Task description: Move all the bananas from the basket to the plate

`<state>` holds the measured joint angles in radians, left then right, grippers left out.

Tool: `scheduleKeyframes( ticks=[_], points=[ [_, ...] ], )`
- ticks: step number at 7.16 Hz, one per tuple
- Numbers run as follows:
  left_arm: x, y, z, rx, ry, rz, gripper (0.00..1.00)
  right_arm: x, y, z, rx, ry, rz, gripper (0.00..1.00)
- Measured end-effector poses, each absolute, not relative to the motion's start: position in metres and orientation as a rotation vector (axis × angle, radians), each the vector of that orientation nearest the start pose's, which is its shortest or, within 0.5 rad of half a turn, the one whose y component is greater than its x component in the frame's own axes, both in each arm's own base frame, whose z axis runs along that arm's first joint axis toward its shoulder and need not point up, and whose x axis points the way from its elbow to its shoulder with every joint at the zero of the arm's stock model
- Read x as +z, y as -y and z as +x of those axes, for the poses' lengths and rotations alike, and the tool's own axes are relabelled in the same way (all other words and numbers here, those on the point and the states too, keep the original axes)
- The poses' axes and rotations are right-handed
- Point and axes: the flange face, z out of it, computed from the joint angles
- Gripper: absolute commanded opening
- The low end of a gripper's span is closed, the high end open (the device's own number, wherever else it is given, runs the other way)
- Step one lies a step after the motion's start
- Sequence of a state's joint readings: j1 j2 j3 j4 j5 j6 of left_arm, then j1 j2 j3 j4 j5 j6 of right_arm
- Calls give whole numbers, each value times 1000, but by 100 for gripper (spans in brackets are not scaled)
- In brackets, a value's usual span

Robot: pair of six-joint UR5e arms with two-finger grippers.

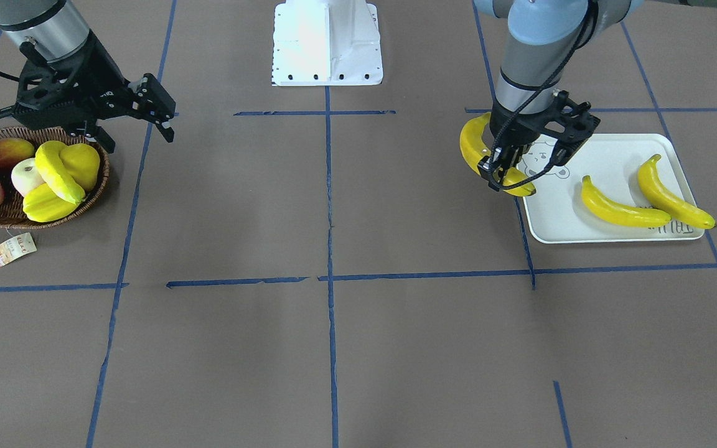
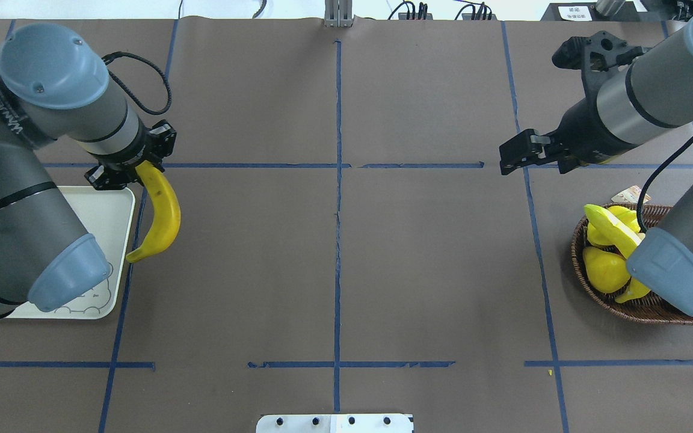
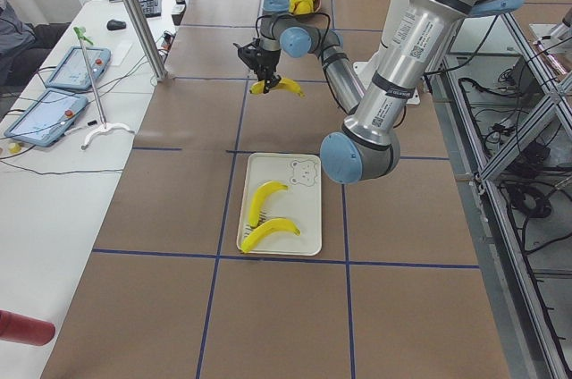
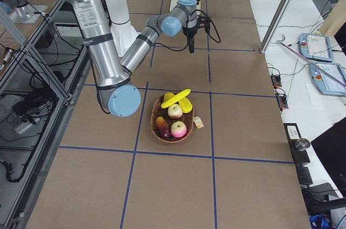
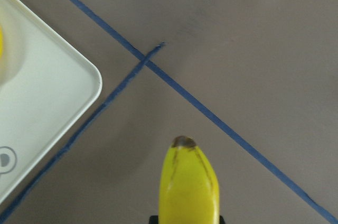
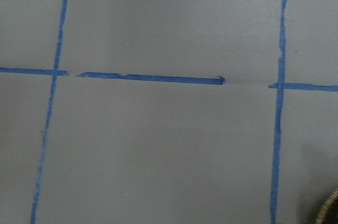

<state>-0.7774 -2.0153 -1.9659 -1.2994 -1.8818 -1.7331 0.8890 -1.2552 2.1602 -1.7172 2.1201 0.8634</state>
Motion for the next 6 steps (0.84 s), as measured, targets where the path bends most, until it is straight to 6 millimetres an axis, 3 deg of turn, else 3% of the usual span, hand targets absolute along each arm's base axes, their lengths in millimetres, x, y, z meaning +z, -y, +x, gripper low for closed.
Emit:
scheduleKeyframes(
  ticks=[2,4,6],
  points=[
    [354,470,319,-857,-632,-130,0,266,445,-236,-86,832,164,100],
    [402,463,309,-858,-648,-124,0,268,444,-231,-93,825,165,100],
    [444,470,311,-854,-667,-111,0,269,443,-231,-93,823,165,100]
  ],
)
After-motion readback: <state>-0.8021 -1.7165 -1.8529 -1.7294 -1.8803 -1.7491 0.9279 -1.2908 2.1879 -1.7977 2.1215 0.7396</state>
